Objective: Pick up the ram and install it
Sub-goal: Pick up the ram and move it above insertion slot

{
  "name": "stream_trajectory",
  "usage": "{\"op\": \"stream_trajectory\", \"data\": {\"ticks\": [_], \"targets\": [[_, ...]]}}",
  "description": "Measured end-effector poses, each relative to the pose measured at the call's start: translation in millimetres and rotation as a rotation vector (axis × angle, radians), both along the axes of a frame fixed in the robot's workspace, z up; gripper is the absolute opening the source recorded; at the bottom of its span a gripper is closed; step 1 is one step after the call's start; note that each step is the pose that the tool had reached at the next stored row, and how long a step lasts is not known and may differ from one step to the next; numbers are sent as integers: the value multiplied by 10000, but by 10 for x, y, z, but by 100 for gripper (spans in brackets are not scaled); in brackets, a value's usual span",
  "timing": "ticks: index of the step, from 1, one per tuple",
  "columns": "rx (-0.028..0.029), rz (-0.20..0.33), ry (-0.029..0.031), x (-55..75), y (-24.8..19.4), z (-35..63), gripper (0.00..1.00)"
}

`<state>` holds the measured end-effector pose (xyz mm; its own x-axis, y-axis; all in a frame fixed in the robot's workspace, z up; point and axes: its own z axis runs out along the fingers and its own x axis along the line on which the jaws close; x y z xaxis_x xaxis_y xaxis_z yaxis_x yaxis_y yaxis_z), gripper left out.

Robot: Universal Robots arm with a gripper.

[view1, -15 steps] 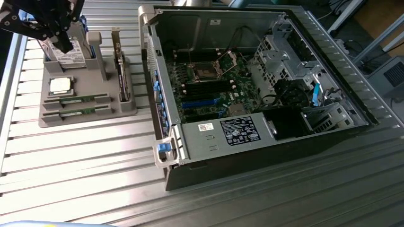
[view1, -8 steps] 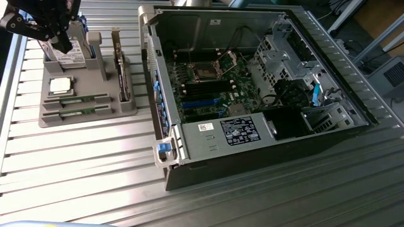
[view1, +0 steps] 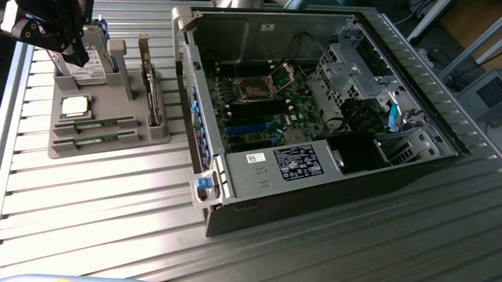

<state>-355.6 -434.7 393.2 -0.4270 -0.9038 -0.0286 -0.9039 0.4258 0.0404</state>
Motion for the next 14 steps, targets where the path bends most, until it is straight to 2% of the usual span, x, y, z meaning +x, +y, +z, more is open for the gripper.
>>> {"op": "stream_trajectory", "data": {"ticks": [4,9,11,14], "targets": [[-4,763,0,0,0,0,10],[-13,2492,-1,0,0,-1,10],[-14,2894,0,0,0,-1,10],[-16,4191,-1,0,0,-1,10]]}}
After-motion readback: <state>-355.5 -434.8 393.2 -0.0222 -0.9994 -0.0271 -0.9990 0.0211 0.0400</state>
